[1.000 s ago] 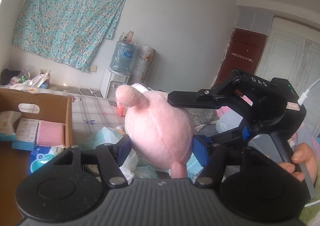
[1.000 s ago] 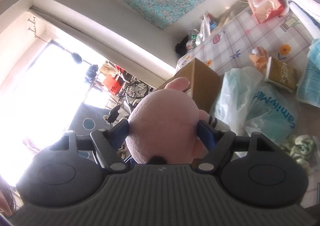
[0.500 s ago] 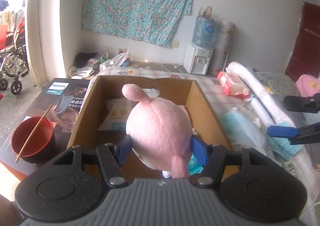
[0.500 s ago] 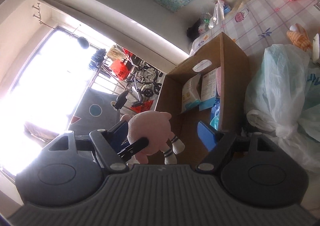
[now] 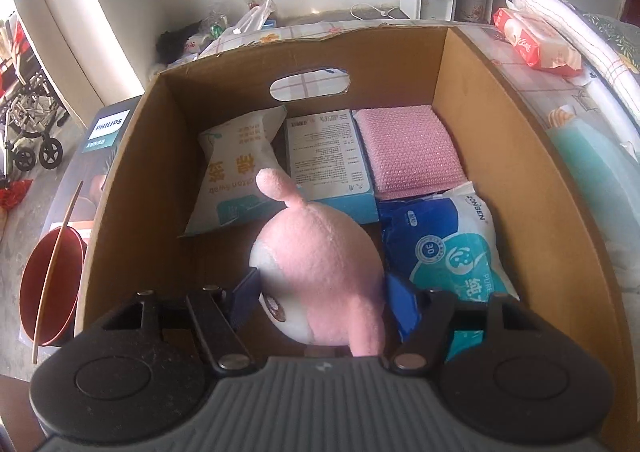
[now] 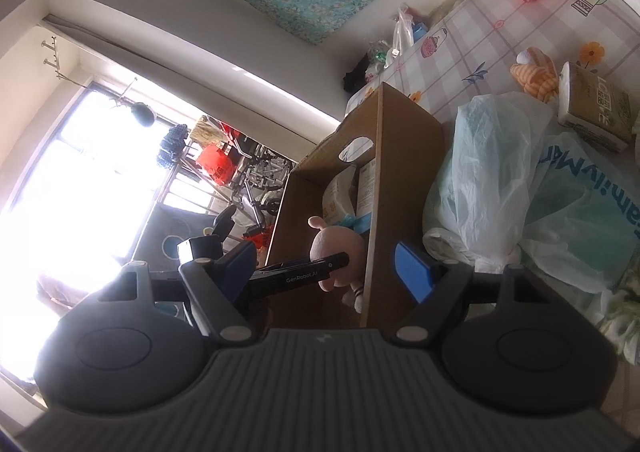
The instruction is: Organize soft objects
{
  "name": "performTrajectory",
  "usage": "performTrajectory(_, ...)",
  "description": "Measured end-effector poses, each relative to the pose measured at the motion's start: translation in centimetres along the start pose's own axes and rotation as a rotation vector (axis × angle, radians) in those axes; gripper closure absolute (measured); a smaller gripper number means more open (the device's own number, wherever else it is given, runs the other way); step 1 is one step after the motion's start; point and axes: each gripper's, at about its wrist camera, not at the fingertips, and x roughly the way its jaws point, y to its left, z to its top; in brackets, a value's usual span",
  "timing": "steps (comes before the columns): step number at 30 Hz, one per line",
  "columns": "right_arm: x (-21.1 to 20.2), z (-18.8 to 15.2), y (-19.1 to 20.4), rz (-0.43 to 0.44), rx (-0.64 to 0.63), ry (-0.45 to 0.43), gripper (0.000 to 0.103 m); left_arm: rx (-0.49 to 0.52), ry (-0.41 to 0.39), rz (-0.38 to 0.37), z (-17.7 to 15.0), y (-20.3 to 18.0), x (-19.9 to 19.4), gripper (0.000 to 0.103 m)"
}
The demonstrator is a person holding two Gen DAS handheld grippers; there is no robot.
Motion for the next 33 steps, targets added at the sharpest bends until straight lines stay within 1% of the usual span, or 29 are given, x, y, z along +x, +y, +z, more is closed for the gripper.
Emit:
performTrajectory(3,-0.2,0.0,-0.4,-0.004,0.007,-0.003,0.026,-0.042,-0.013,-0.121,0.4,-0.3,-0.7,0.028)
performTrajectory(4,-0.2,0.0,-0.7,-0.004,0.013,-0.004,0.026,-0.056,-0.019,-0.149,0.4,-0.4,-0.9,0.026)
performTrajectory(7,-0.4,-0.2,-1.2,-0.010,0.034,-0.003,0.026,-0.114,-0.035,-0.215,0.5,0.0,-1.5,0.026)
performTrajectory(10,-0.9,-0.7,-1.3,-0.022,0.026,-0.011,0.025,-0.172,-0.050,-0.235,0.3,0.7,-2.5,0.026)
performTrajectory(14,-2.0,-1.5,-0.8,-0.069,-0.015,-0.048,0.025,-0.208,-0.108,-0.239,-0.5,0.8,-5.1,0.026)
performTrajectory(18,-3.0,-3.2,-0.6,-0.160,-0.081,-0.096,0.025,-0.187,-0.208,-0.247,-2.1,-0.8,-8.7,0.022)
performTrajectory(20,-3.4,-4.2,-0.5,-0.224,-0.122,-0.116,0.025,-0.153,-0.285,-0.265,-3.2,-2.4,-10.7,0.018)
performTrajectory(22,-3.7,-5.0,-0.5,-0.280,-0.159,-0.132,0.025,-0.115,-0.345,-0.287,-4.1,-4.4,-12.2,0.015)
performTrajectory(25,-4.6,-6.2,-1.0,-0.374,-0.216,-0.160,0.025,-0.071,-0.381,-0.332,-4.7,-7.5,-13.1,0.015)
performTrajectory(28,-5.8,-6.6,-1.4,-0.483,-0.275,-0.196,0.025,-0.057,-0.378,-0.405,-4.3,-10.2,-13.0,0.015)
performTrajectory(30,-6.6,-6.7,-1.7,-0.551,-0.310,-0.221,0.025,-0.038,-0.347,-0.459,-3.5,-12.1,-12.6,0.015)
performTrajectory(33,-7.9,-5.9,-2.5,-0.645,-0.350,-0.269,0.025,0.003,-0.283,-0.500,-1.5,-14.6,-11.8,0.015)
